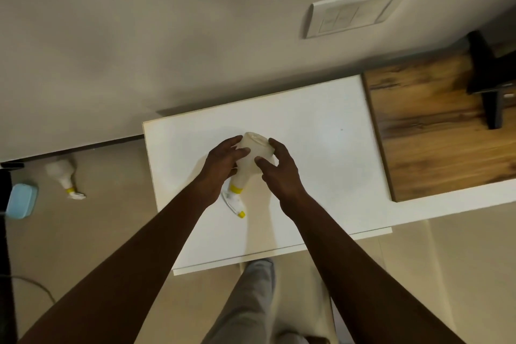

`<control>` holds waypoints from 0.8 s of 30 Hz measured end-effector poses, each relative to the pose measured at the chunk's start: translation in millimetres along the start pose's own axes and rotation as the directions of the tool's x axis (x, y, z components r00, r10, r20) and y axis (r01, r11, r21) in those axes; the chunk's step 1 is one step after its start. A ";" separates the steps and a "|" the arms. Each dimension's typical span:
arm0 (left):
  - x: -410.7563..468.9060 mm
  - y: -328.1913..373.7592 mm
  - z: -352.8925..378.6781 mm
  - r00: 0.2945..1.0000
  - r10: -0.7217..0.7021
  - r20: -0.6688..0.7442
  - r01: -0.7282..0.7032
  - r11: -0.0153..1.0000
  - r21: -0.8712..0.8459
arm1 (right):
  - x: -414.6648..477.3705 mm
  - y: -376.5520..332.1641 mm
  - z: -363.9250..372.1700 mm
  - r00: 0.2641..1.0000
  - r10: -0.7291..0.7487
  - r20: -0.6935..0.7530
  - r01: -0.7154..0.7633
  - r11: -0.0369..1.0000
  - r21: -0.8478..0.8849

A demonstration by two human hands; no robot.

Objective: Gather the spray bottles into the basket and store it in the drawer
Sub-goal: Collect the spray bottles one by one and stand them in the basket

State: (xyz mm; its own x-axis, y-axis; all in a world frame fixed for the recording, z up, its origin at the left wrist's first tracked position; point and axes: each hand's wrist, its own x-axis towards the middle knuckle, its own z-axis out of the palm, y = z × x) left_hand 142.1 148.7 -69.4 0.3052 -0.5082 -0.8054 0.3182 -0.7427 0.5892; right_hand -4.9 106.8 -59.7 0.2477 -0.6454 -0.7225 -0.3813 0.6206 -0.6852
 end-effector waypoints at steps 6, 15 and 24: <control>-8.8 5.3 13.8 0.996 0.090 0.015 -0.091 0.991 0.099 | -10.4 2.4 -22.1 1.000 -0.022 -0.019 0.023 0.999 0.044; -67.7 3.3 95.7 0.954 0.085 0.288 -0.108 0.992 0.065 | -77.8 37.3 -124.7 0.971 -0.046 -0.234 0.084 0.985 0.153; -156.9 -72.6 211.4 0.885 -0.045 0.463 -0.067 0.972 0.223 | -204.2 132.8 -228.5 0.905 0.052 -0.423 0.073 0.959 0.272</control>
State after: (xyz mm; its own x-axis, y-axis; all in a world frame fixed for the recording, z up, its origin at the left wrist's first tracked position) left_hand -118.6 190.2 0.5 -0.1597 -0.6181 -0.7697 0.0885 -0.7855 0.6125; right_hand -309.6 219.2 18.0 -0.1721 -0.7402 -0.6499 -0.1054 0.6698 -0.7350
